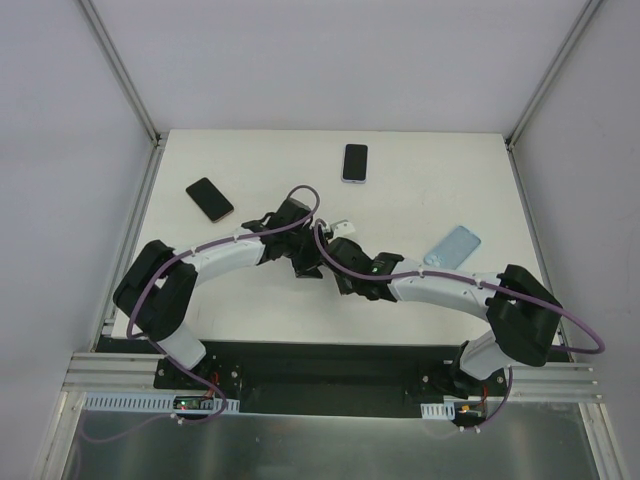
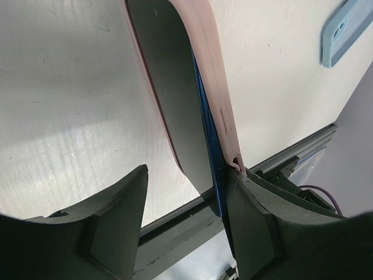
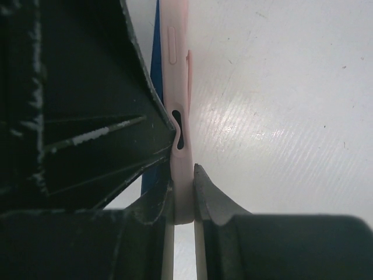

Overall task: Take the phone out of the phone case
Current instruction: Remove the phone case from the phone.

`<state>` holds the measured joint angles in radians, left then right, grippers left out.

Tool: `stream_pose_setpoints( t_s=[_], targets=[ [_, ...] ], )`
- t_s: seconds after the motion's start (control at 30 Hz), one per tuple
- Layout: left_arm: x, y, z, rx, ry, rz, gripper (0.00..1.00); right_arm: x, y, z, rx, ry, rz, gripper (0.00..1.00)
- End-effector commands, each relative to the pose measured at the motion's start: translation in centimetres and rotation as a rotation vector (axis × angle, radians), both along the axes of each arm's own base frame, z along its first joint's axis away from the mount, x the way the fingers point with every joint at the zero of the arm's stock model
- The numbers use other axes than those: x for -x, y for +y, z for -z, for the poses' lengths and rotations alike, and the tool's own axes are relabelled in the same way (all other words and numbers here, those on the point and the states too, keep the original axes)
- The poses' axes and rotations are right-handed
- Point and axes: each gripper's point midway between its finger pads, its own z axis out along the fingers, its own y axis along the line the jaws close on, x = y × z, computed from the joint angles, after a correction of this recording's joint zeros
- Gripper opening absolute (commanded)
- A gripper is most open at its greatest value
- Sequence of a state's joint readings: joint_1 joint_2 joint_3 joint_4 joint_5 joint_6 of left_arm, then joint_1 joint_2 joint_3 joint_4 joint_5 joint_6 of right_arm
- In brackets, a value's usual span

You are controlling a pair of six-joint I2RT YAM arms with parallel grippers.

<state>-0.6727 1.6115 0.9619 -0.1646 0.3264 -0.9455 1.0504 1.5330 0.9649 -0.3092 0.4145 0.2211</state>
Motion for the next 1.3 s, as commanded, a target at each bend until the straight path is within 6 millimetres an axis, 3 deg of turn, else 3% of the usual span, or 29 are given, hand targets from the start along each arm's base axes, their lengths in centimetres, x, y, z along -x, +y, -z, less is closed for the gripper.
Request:
stream_pose_setpoints(
  t_s=[0.0, 0.2, 0.43, 0.67, 0.9, 1.27],
  targets=[
    [2.3, 3.0, 4.3, -0.225, 0.077, 0.024, 0.53, -1.8, 3.2, -4.8, -0.126, -0.126, -0.009, 0.01],
    [3.4, 3.3, 5.9, -0.268, 0.120, 0.014, 0.50, -1.3, 3.6, -4.0, -0.135, -0.120, -0.014, 0.01],
    [3.2, 3.9, 7.3, -0.314, 0.137, -0.019, 0.47, -0.7, 4.2, -3.3, -0.144, -0.110, -0.030, 0.01],
    [1.1, 2.7, 6.9, -0.314, 0.096, -0.035, 0.44, -0.3, 4.5, -3.1, -0.159, -0.107, -0.034, 0.01],
    [0.3, 2.1, 8.0, -0.332, 0.103, -0.045, 0.39, -0.1, 4.2, -3.1, -0.167, -0.108, -0.032, 0.01],
    [0.7, 6.0, 9.8, -0.502, 0.040, -0.075, 0.34, -0.1, 4.2, -3.3, -0.193, -0.117, -0.027, 0.01]
  ],
)
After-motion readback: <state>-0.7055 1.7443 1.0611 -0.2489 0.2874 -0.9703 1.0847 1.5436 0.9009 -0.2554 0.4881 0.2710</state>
